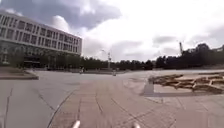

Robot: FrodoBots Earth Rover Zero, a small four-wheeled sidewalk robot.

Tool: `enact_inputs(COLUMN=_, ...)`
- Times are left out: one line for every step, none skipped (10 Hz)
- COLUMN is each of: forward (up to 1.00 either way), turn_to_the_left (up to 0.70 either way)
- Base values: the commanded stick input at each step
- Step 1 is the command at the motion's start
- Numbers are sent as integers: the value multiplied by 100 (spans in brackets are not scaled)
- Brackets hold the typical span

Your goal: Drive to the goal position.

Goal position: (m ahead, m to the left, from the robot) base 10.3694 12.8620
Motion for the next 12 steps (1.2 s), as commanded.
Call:
enact_inputs(forward=70, turn_to_the_left=0)
enact_inputs(forward=70, turn_to_the_left=0)
enact_inputs(forward=70, turn_to_the_left=0)
enact_inputs(forward=70, turn_to_the_left=0)
enact_inputs(forward=70, turn_to_the_left=0)
enact_inputs(forward=70, turn_to_the_left=0)
enact_inputs(forward=70, turn_to_the_left=0)
enact_inputs(forward=70, turn_to_the_left=0)
enact_inputs(forward=70, turn_to_the_left=0)
enact_inputs(forward=70, turn_to_the_left=0)
enact_inputs(forward=70, turn_to_the_left=0)
enact_inputs(forward=70, turn_to_the_left=0)
